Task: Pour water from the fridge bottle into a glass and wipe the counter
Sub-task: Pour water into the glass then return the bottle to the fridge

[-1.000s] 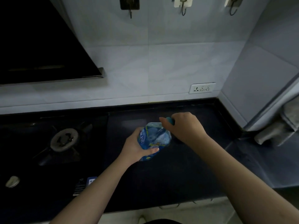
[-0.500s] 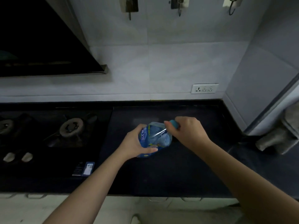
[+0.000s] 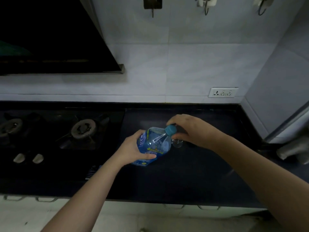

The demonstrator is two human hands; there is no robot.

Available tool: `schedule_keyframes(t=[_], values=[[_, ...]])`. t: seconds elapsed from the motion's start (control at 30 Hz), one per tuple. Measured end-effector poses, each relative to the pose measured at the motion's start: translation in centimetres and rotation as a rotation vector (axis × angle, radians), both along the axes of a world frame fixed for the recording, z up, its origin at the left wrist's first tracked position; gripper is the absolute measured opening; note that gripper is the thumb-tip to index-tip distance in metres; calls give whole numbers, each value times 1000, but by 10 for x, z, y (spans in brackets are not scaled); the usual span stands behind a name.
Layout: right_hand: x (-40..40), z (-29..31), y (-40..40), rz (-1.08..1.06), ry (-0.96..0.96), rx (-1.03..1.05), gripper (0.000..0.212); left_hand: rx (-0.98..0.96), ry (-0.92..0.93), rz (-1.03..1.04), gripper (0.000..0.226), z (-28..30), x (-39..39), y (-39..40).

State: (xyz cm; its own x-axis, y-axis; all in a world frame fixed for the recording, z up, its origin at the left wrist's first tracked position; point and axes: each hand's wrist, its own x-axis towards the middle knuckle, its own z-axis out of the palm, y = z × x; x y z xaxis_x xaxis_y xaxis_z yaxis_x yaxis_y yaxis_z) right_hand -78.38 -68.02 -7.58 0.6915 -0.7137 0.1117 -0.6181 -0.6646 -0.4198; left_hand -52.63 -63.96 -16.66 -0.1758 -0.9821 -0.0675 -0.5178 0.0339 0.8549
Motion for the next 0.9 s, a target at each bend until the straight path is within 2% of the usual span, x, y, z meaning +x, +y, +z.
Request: schedule_keyframes(t=[0.1,0.17,0.23,0.3,0.37,0.43,0.53,0.6,0.67,0.77,0.9], values=[[19,0,7,-343,-25,158,53,-10,-35,36,70,-6,10,0],[37,-4,8,-510,115,170,66,-39,-120,25,74,-8,13,0],[50,-5,10,-551,290,159,65,-101,-213,15,76,-9,12,2],[53,-7,8,-563,390,249,57,-169,-299,23,76,-12,9,3],[53,-6,6,-637,413,367,68,-221,-367,24,73,-17,9,1],[53,-9,3,-682,435,377,77,-222,-375,7,68,-22,9,-1],[52,-17,-1,-671,398,272,72,-179,-299,1,65,-26,10,-4],[49,-19,1,-628,272,244,59,-129,-230,-12,66,-26,13,-6],[44,-20,4,-533,115,243,43,-65,-183,-37,67,-26,18,-9],[31,-23,-2,-352,78,216,28,-10,-179,-91,72,-27,20,-16],[15,-33,-11,-234,-2,233,29,42,-162,-85,75,-33,15,-24]])
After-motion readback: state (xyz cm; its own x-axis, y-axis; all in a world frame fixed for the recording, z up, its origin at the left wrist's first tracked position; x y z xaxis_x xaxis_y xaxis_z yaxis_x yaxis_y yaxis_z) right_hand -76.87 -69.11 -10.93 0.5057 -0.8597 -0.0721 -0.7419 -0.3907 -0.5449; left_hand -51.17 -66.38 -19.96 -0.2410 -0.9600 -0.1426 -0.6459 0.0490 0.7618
